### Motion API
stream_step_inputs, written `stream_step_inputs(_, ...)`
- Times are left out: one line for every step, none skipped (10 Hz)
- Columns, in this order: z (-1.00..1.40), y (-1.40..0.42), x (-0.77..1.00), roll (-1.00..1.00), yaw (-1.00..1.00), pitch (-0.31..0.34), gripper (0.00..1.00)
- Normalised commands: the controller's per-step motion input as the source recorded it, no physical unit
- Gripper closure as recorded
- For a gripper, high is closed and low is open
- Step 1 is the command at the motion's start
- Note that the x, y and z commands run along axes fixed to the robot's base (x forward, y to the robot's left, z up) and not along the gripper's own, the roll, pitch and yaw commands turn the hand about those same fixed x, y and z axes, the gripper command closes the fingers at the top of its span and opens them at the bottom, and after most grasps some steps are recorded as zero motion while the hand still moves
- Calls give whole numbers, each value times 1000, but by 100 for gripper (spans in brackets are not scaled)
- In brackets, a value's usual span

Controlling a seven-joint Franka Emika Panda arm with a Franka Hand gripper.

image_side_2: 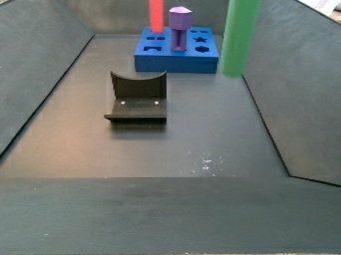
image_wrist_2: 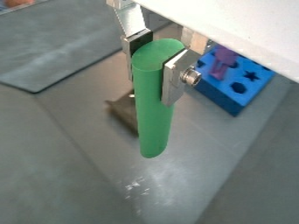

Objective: Pick up the oval object. Move up. Move to above the board. Insert the oval object.
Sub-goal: Move to above the board.

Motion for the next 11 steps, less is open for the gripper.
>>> stream_step_inputs(52, -1000, 42, 114, -82, 93, 100)
stream_step_inputs(54, -1000, 38, 87, -48, 54, 100)
stream_step_inputs(54, -1000, 36, 68, -25, 29, 100)
stream_step_inputs(56, -1000, 35, 57, -13, 18, 100)
stream_step_inputs(56, -1000, 34, 43, -2, 15, 100)
stream_step_inputs(57, -1000, 33, 31, 3, 11, 100)
stream_step_inputs(59, -1000, 31, -3, 7, 9, 100)
stream_step_inputs(60, -1000, 31, -6, 6, 7, 100)
stream_step_inputs(64, -1000, 27, 1, 7, 8, 100)
stream_step_inputs(67, -1000, 27, -13, 8, 8, 100)
stream_step_inputs(71, -1000, 31, -4, 3, 16, 100)
